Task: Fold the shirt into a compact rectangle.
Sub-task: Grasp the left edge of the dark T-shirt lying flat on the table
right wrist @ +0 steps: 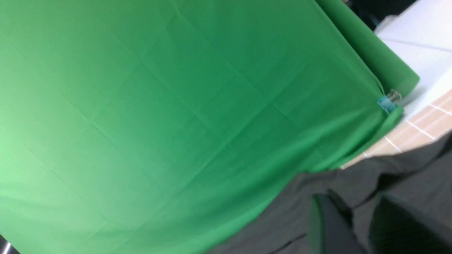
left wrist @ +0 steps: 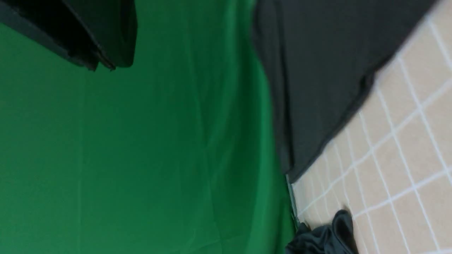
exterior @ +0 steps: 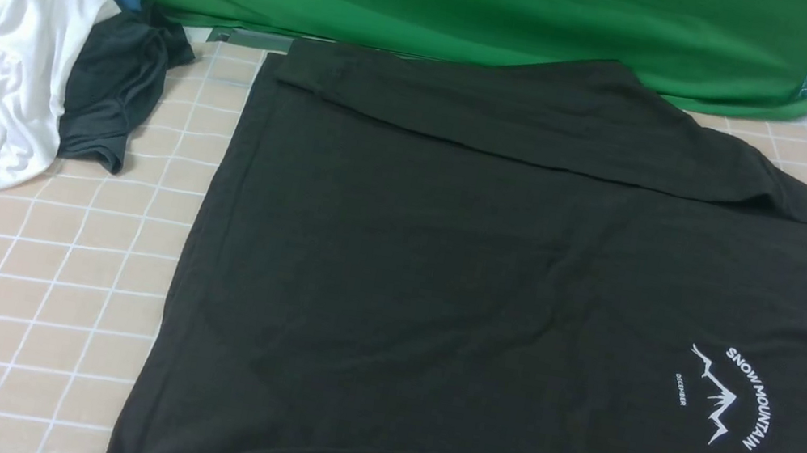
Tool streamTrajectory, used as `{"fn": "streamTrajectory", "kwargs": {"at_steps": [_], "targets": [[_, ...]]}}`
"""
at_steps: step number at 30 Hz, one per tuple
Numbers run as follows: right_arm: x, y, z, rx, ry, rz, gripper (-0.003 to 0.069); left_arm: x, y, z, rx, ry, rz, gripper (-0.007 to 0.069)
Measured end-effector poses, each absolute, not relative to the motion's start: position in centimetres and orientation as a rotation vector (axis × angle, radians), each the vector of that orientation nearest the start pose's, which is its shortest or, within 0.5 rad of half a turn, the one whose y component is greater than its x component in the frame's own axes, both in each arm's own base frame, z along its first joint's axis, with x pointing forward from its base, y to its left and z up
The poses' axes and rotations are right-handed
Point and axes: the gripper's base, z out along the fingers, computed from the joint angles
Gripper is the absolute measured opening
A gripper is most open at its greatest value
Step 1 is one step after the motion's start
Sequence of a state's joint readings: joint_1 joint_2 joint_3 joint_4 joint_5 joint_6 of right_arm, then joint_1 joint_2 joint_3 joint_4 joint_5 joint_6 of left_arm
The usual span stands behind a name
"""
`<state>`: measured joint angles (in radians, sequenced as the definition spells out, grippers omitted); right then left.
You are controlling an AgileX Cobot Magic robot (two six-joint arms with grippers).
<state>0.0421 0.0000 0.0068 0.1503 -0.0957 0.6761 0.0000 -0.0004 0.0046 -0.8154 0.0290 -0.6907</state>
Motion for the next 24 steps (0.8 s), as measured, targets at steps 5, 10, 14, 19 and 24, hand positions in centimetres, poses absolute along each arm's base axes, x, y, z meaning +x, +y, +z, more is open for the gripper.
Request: {"fn": "streamTrajectory", "kwargs": {"at_steps": [5, 10, 14, 19, 24], "targets": [[5.5, 0.2, 25.1, 0.504, 1.364, 0.651, 0.0036, 4.5, -0.8, 26.1, -0.942, 1.204, -1.225, 0.0035], [7.3, 0.6, 30.9, 0.333, 1.593, 0.438, 0.0031, 5.1, -2.2, 32.8, -0.658, 1.572, -0.975, 0.0035], [10.3, 1.2, 34.7, 0.088, 1.945, 0.237, 0.0031, 9.1, -3.8, 32.6, -0.468, 2.256, -0.809, 0.0035], [13.8, 1.6, 34.9, -0.124, 2.283, 0.148, 0.0032, 13.5, -4.5, 28.7, -0.305, 2.778, -0.802, 0.0035], [15.9, 1.8, 33.2, -0.190, 2.426, 0.133, 0.0036, 15.5, -5.2, 25.1, -0.335, 2.916, -0.718, 0.0035]]}}
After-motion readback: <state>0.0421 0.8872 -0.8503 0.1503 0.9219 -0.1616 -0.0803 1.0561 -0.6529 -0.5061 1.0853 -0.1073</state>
